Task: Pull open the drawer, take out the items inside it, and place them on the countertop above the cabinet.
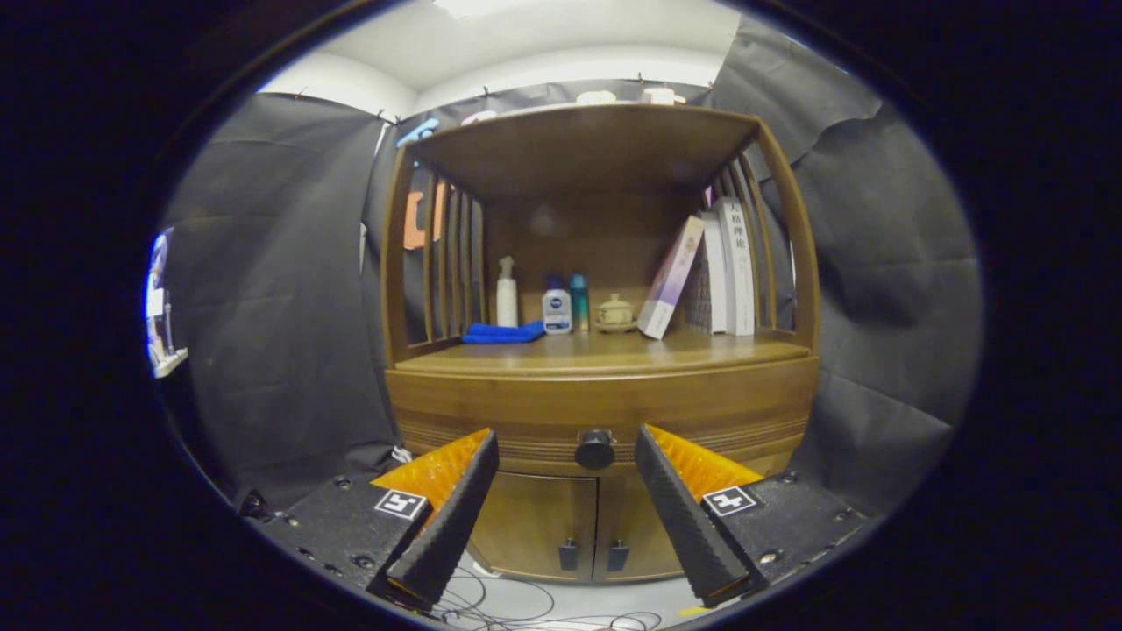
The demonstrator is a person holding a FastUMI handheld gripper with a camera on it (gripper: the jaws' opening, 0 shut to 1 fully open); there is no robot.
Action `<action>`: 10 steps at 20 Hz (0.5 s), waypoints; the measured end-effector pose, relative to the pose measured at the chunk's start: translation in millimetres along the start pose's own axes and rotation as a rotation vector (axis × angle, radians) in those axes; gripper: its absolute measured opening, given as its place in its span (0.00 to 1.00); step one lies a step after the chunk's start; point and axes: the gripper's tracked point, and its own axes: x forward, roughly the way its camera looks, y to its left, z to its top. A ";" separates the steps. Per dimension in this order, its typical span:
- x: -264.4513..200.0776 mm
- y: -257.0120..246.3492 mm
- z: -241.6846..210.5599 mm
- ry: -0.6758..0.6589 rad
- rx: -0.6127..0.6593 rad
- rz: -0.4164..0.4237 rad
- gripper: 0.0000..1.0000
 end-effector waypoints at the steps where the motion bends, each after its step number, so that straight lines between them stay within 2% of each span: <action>1: 14.4 -3.2 -7.9 0.015 -0.002 -0.008 0.99; 6: 71.1 -28.2 -28.2 0.068 0.031 -0.061 0.93; 10: 94.6 -35.5 -38.0 0.077 0.028 -0.091 0.78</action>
